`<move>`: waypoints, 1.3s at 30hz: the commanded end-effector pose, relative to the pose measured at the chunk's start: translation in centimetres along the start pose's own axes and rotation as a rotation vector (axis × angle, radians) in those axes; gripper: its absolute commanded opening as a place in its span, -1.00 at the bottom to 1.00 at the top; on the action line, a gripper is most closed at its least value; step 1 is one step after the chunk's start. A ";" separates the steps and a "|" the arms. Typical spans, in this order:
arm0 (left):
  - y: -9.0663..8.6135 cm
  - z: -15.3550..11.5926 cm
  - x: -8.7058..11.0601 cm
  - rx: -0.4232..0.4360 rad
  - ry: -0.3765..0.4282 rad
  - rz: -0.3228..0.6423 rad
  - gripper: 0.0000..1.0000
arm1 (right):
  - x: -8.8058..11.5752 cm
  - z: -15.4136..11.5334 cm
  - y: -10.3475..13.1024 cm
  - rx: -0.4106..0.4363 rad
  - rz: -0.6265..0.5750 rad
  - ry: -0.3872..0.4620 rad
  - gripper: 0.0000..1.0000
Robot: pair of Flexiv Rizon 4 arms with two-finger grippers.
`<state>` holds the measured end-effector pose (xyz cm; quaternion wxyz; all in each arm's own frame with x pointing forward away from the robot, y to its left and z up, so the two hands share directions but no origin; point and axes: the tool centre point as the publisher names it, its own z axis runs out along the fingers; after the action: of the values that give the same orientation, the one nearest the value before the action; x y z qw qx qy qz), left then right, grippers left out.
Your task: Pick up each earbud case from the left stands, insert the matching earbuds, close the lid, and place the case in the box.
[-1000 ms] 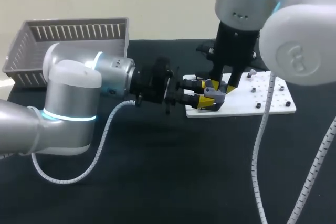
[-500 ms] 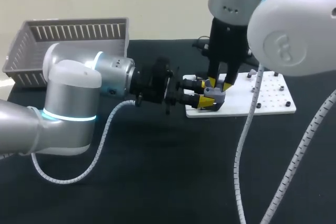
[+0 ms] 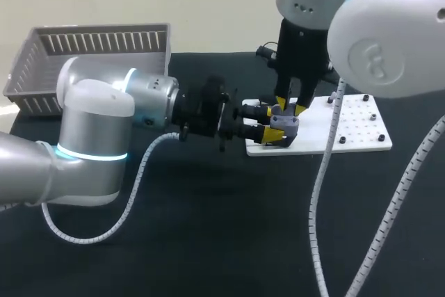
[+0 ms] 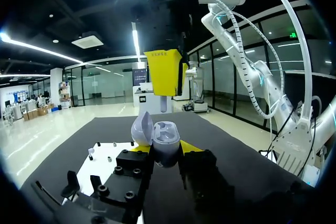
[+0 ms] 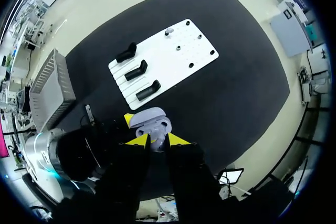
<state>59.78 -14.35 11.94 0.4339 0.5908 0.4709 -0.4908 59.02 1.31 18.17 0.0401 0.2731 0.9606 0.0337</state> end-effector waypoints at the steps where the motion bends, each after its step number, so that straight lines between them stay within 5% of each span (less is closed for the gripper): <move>1: -0.1 0.0 0.0 -0.003 0.002 0.000 -1.00 | 0.1 -0.4 -0.2 -0.028 0.032 -0.025 -1.00; 39: -0.1 0.0 0.0 -0.003 0.002 0.000 -1.00 | 0.2 0.9 -0.1 0.072 0.120 0.011 -1.00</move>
<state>59.78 -14.36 11.95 0.4339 0.5908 0.4710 -0.4908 58.89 1.39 17.35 0.0227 0.3311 0.9433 0.0023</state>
